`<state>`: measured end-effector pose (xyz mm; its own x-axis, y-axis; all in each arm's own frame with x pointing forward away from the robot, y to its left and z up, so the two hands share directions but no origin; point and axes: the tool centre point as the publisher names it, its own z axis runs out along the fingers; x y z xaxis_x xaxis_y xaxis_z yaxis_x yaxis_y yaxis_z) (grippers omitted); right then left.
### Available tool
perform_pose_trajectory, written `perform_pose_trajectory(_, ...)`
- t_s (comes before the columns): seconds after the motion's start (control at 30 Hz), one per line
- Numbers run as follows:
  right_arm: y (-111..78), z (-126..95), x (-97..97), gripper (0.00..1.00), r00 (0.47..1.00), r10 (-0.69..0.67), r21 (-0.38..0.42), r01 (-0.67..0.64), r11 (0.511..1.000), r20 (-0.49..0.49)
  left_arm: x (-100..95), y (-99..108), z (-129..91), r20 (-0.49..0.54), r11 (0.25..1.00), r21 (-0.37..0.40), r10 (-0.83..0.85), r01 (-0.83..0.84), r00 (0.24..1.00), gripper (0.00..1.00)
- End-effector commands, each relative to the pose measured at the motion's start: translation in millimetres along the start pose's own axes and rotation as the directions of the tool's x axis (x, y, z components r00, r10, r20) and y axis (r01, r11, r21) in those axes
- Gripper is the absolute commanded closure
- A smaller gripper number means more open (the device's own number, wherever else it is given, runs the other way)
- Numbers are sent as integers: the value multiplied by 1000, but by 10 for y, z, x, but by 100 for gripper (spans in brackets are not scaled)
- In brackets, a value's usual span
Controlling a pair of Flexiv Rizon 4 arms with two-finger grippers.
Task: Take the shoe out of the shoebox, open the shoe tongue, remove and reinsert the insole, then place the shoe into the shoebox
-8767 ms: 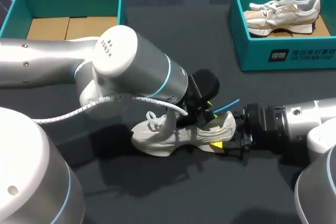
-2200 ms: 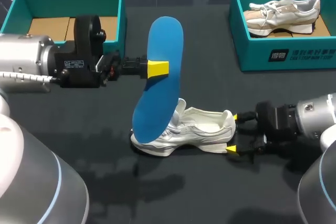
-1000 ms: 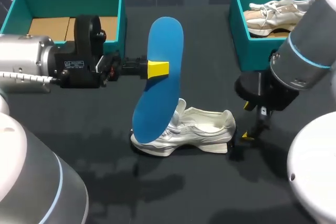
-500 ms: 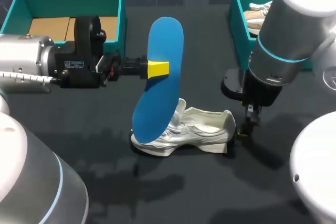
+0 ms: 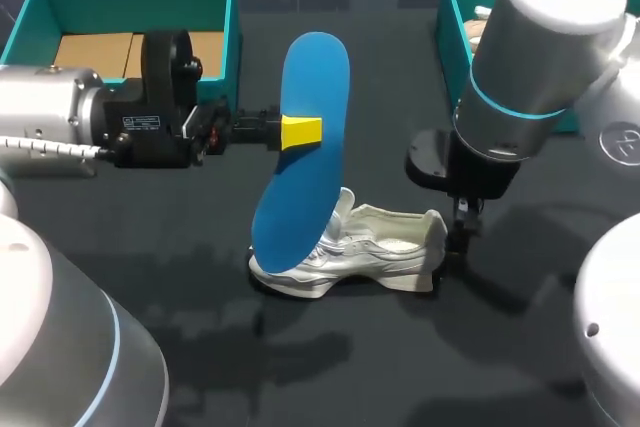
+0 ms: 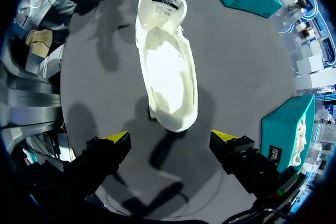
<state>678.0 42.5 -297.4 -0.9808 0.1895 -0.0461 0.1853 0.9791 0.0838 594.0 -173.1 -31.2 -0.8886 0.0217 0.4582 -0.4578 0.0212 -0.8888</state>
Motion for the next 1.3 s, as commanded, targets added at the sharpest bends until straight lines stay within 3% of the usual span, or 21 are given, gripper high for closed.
perform_pose_trajectory(0.03, 118, 120, -84, 0, 1000, -19, 7, 19, 1000, -12, -15, 3, 24, -2, 1000, 2, 0, 0, 1000, 100)
perform_pose_trajectory(0.4, 294, 206, -105, 0, 995, -95, 0, 95, 995, -23, -15, 3, 24, -2, 1000, 2, 0, 0, 1000, 100)
perform_pose_trajectory(0.9, 569, 124, -250, 0, 992, -125, -20, 125, 992, -10, -15, 3, 24, -2, 1000, 2, 0, 0, 1000, 100)
perform_pose_trajectory(1.3, 777, 256, -326, 0, 986, -167, -3, 167, 986, -29, -15, 3, 24, -2, 1000, 2, 0, 0, 1000, 100)
